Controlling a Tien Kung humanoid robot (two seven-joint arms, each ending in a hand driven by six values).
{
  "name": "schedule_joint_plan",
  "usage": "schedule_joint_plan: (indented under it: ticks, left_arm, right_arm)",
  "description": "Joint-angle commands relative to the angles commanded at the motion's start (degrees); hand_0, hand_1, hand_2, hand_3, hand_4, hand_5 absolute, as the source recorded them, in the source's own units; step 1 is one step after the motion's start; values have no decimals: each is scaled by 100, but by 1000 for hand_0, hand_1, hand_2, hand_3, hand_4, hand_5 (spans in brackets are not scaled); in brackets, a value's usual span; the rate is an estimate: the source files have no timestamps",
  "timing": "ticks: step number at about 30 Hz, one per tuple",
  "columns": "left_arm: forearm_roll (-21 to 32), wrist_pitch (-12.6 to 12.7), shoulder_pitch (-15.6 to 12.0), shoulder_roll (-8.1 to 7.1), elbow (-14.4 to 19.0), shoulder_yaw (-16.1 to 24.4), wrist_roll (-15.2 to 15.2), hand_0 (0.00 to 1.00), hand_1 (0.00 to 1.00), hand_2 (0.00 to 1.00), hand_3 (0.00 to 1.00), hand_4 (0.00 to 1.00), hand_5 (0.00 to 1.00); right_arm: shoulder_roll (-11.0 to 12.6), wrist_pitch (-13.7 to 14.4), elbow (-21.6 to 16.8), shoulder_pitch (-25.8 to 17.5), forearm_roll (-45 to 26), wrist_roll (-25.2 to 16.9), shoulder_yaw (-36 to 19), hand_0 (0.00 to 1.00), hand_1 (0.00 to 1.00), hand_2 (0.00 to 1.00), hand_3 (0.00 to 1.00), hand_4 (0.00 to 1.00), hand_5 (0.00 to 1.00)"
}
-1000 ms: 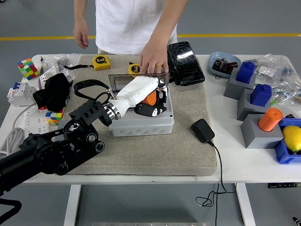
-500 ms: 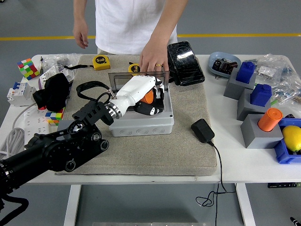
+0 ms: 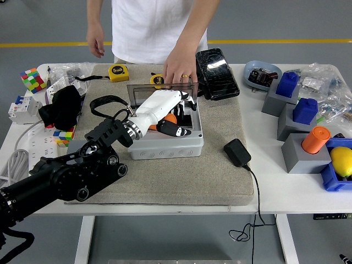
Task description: Fetch the battery,place it into the box,close the lid of the box
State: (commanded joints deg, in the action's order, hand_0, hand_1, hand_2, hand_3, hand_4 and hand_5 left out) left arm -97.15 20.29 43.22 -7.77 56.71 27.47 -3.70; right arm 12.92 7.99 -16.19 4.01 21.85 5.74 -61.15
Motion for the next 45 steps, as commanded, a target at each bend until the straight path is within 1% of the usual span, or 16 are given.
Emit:
schedule_joint_plan:
  ticks: [8,13,16,21,23,24,26,29,30,32,36,37,41,42,43,45]
  left_arm:
    - [-13,1,-21,-11,21,33,1,362,528,522,578,998,163]
    - [15,7,-44,-20,111,102,-38,363,527,522,580,998,171]
    - [36,20,-88,-45,259,211,-74,363,527,522,580,998,171]
    - [17,71,-230,-122,672,572,-140,365,530,524,584,998,190]
    - [13,126,-270,-154,840,684,-206,365,530,524,584,998,190]
    - [25,172,-304,-177,956,779,-267,355,533,520,588,998,227]
    - [39,253,-350,-196,1091,926,-359,355,533,520,588,998,227]
    - [67,401,-415,-201,1193,1196,-494,355,533,520,588,998,227]
    - [76,411,-434,-195,1191,1297,-514,445,589,547,590,998,362]
    - [99,356,-461,-188,1155,1463,-478,445,589,547,590,998,362]
    - [124,179,-489,-210,936,1696,-376,445,589,547,590,998,362]
    - [135,126,-492,-221,889,1720,-343,665,746,725,713,998,576]
    - [196,-145,-536,-261,713,1761,-141,665,746,725,713,998,576]
    - [197,-169,-545,-263,702,1766,-122,665,746,725,713,998,576]
    - [209,-195,-572,-267,688,1770,-95,734,802,790,761,998,729]
    - [211,-230,-617,-276,683,1768,-50,734,802,790,761,998,729]
  right_arm:
    - [10,3,-4,0,2,3,-4,641,653,653,530,944,432]
    - [7,3,-7,0,4,-2,-2,640,653,654,530,944,432]
    - [6,-2,-3,-3,8,1,-6,640,653,654,530,944,432]
    - [12,-5,-3,-1,12,-1,-8,641,653,655,530,944,433]
    - [15,-6,-6,0,14,-3,-16,641,653,655,530,944,433]
    - [13,-7,-5,0,18,-2,-23,641,653,655,530,944,433]
    - [13,-8,-6,1,21,-2,-28,641,653,655,530,944,433]
    - [14,-3,-9,2,26,-2,-39,641,653,655,530,944,433]
    - [14,-3,-8,2,27,-1,-40,641,653,655,530,944,433]
    - [13,-2,-7,0,28,0,-41,642,653,654,530,944,433]
    - [9,-2,-9,-4,35,2,-45,642,653,654,530,944,433]
    - [8,-3,-10,-5,36,3,-46,641,653,654,530,944,433]
    - [13,-8,-9,-10,34,9,-45,641,653,654,530,944,433]
    - [14,-9,-9,-10,34,9,-44,641,653,654,530,944,433]
    - [15,-10,-10,-12,35,8,-47,641,653,653,530,944,433]
    - [17,-15,-10,-14,36,9,-46,641,653,653,530,944,433]
